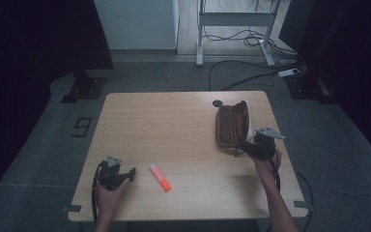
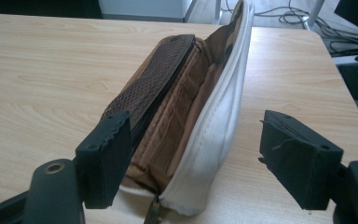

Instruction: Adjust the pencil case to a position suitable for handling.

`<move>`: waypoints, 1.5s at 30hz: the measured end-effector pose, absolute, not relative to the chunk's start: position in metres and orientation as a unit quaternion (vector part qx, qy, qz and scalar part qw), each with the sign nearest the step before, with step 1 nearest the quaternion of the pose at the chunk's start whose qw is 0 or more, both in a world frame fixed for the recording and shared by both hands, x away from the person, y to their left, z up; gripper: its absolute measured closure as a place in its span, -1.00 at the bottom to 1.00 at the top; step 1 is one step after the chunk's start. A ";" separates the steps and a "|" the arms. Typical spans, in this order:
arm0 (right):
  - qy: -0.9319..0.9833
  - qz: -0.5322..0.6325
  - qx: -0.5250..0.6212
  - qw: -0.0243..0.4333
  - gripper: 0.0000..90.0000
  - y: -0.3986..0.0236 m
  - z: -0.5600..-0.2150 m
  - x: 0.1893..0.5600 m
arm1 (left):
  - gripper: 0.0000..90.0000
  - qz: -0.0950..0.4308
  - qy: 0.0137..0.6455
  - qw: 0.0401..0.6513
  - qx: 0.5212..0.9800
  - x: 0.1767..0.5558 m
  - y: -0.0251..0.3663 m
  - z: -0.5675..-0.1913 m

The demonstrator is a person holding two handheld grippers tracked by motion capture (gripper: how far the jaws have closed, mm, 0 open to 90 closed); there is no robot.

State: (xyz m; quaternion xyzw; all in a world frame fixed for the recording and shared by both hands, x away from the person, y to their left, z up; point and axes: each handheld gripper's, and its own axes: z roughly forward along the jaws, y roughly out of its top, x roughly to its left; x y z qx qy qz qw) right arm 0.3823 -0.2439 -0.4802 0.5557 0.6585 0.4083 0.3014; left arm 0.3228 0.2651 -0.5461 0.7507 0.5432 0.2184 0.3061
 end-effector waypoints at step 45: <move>0.612 0.426 0.612 0.264 0.82 -0.271 -0.528 0.420 | -0.52 0.218 0.543 0.306 0.751 0.323 0.265 -0.546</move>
